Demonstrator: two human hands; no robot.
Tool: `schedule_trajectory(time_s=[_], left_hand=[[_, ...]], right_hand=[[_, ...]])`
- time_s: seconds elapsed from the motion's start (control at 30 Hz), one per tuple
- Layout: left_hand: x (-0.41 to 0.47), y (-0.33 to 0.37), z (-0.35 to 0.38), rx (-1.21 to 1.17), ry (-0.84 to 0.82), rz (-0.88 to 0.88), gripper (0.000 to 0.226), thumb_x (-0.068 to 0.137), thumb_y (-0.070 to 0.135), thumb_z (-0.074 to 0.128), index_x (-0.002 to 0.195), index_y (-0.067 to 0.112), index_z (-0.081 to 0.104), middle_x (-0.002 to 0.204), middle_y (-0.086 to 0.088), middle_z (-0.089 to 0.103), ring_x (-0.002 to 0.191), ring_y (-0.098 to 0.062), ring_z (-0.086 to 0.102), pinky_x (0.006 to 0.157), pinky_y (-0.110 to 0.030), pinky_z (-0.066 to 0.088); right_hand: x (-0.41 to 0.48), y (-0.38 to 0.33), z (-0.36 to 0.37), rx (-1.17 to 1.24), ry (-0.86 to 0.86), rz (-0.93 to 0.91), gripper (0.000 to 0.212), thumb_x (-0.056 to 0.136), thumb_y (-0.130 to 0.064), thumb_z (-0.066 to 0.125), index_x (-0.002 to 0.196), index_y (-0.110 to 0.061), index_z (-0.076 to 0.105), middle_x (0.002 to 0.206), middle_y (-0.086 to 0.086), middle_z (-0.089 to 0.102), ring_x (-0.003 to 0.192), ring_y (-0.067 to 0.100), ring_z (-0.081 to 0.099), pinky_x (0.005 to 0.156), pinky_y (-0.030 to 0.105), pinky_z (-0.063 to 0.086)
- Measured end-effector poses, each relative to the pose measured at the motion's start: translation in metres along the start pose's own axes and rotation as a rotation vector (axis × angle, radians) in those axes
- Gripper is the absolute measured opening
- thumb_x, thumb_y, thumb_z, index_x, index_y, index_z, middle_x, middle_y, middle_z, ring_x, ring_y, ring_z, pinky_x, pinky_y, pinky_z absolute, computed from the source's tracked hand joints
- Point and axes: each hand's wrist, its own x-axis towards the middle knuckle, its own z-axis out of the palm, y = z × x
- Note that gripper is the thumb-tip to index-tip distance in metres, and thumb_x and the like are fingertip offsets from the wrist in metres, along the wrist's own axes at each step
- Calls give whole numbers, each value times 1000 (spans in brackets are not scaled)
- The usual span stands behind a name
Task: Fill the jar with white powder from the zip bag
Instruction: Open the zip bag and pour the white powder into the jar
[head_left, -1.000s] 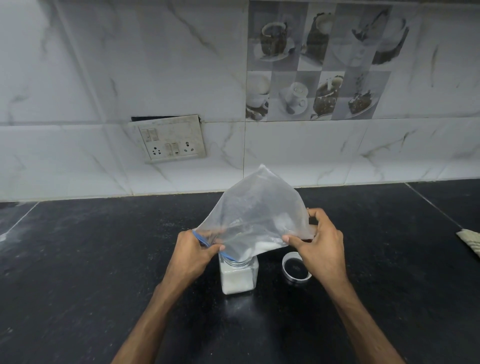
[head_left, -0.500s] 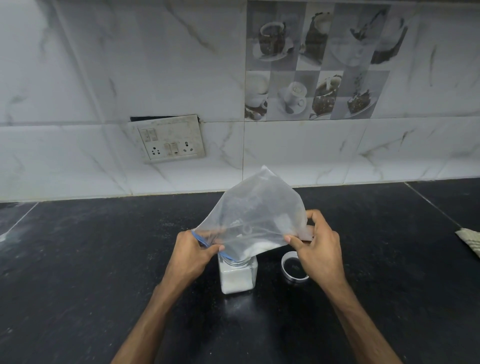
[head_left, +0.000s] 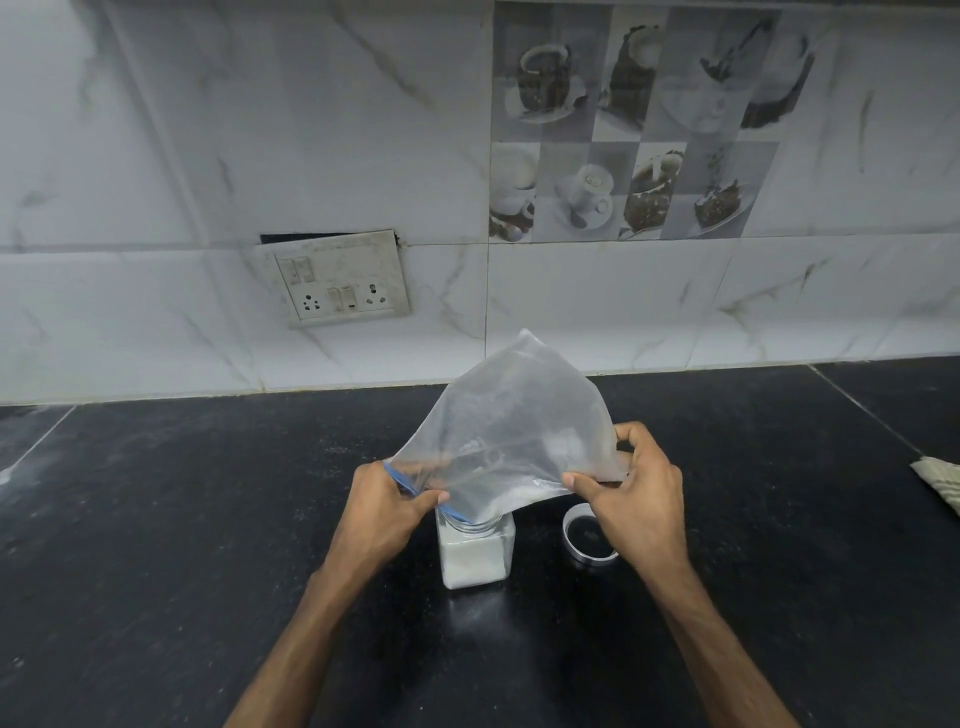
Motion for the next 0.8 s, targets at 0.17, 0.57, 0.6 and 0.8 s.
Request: schedule_trajectory(time_s=[0.17,0.57,0.6,0.8], left_hand=[[1,1,-1,8,-16,41,33,76,5,80,101,26,76,80,28,72,81,5,70,73,-16,56],[0,1,-1,-4,-16,20,31,76,6,80,102,23,76,77,32,70,80,9,69,72,-12,55],[0,2,-1,1,-15,21,30,76,7,80,102,23,76,78,30,70,80,9,69,73,-13,56],[-1,0,-2,6,-11,21,29,76,7,80,97,26,77,80,29,72,79,7,70,72,-17,57]], right_hand=[[0,2,1,22,-19,-2,33,74,-12,83,94,-20,58,88,-5,73,68,-10,65,57,3,46],[-1,-1,1,52,-5,7,40,75,-13,83,106,-16,58,86,-7,71,66,-13,65,57,4,48],[-1,-1,1,64,-18,8,44,74,-10,83,108,-17,56,88,-5,71,65,-14,66,57,4,49],[0,-3,0,56,-80,25,62,65,-10,89,113,-28,53,94,-8,72,62,0,71,65,16,52]])
